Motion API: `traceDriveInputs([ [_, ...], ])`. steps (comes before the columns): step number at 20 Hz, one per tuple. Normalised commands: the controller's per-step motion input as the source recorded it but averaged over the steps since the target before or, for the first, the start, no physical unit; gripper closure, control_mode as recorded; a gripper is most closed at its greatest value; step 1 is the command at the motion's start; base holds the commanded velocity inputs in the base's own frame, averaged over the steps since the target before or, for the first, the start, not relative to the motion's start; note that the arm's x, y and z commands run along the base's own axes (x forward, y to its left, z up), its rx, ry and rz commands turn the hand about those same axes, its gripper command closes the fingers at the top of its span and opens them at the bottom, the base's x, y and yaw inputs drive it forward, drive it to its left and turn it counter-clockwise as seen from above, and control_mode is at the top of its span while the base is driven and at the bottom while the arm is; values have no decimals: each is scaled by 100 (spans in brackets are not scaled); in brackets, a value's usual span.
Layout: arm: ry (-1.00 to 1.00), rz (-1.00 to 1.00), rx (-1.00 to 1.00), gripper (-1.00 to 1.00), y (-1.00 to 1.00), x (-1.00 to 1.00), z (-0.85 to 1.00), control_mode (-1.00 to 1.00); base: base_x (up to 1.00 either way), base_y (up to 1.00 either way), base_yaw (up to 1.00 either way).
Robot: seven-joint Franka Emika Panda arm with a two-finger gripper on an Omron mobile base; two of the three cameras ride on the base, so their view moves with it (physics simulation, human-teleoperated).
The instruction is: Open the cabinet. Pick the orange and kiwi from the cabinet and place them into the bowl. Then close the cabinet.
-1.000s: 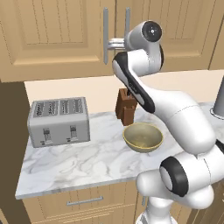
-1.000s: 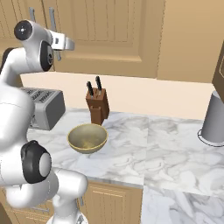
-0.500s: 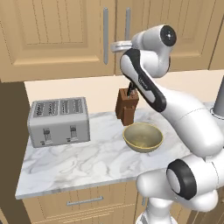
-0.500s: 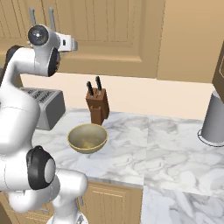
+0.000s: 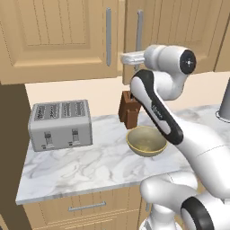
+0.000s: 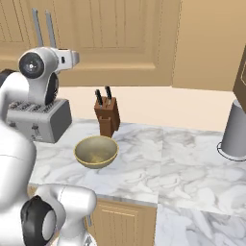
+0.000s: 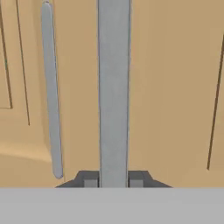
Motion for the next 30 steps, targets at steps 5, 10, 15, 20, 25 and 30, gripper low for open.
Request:
traceDriveInputs([
  [5,0,0,0,100,-20,-67,4,-100,0,0,0],
  [10,0,0,0,100,-35,-78,10,-100,0,0,0],
  [15,0,0,0,100,-34,-78,2,-100,0,0,0],
  [20,0,0,0,100,-31,-65,0,-100,0,0,0],
  [25,0,0,0,100,-33,-53,0,-100,0,0,0],
  [30,4,0,0,100,-15,-15,0,-100,0,0,0],
])
